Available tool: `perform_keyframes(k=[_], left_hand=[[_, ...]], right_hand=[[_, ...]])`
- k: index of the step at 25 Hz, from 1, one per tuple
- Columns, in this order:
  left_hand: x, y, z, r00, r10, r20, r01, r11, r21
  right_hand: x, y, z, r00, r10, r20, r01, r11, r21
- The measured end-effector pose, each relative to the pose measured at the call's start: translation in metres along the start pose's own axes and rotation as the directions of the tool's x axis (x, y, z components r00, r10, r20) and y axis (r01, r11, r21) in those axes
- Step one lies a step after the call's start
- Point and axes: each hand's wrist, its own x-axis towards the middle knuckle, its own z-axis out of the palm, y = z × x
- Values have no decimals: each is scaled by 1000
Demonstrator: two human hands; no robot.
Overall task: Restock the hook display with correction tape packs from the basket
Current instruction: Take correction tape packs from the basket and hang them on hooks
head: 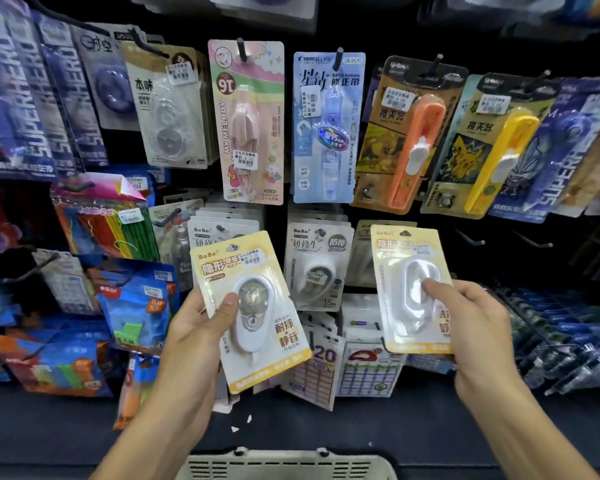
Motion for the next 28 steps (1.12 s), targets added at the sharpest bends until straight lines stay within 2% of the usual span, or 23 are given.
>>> perform_keyframes(k=[3,6,8,9,10,11,13,14,15,16,17,18,19,20,21,23,25,28], left_hand=[[-1,-1,2,1000,3,-6,-3,1000,15],[-1,1,8,1000,5,14,-6,1000,25],[-1,2,14,998,1,57,-2,1000,14],[-1,0,17,996,0,84,-1,1000,16],[-2,-2,21,993,-5,114,2,1000,30],[-5,-5,28,987,-24,157,16,998,57],[-11,-12,40,954,-86,287,52,991,122],[-14,-15,45,927,-120,354,61,983,175],[-15,-17,48,910,-125,396,15,963,269],[-9,-18,47,906,-91,413,-111,892,439],[1,-18,42,919,-36,394,-252,714,653],[13,-17,34,930,74,361,-357,428,830],[23,-12,26,910,206,359,-391,149,908],[32,-7,18,889,275,365,-380,-2,925],[39,-4,10,888,284,362,-363,-53,930],[45,-6,0,910,230,344,-345,-34,938],[45,-13,-4,912,206,355,-354,-40,934],[44,-16,-3,912,197,360,-363,-25,932]], right_hand=[[3,-1,-5,999,8,48,-4,997,-74],[5,3,-5,984,122,127,-102,982,-158],[2,9,-1,986,152,63,-136,969,-208],[-1,11,3,994,104,39,-93,971,-221],[-7,13,7,995,40,95,-21,981,-193],[-13,16,12,968,2,249,27,993,-113],[-26,23,25,792,29,610,-22,1000,-20],[-29,26,29,728,15,685,-15,1000,-6],[-29,25,31,739,-21,673,18,1000,11],[-25,21,29,795,-64,603,46,998,45],[-18,16,24,855,-82,512,48,996,80],[-10,10,16,892,-75,447,30,994,108],[-2,5,5,907,-54,417,9,994,109],[3,1,-5,914,-27,406,-4,997,75],[7,0,-12,921,4,389,-11,1000,16],[10,2,-20,956,46,288,-33,998,-50],[12,4,-23,974,49,220,-40,998,-45],[10,2,-27,966,14,258,-4,999,-39]])
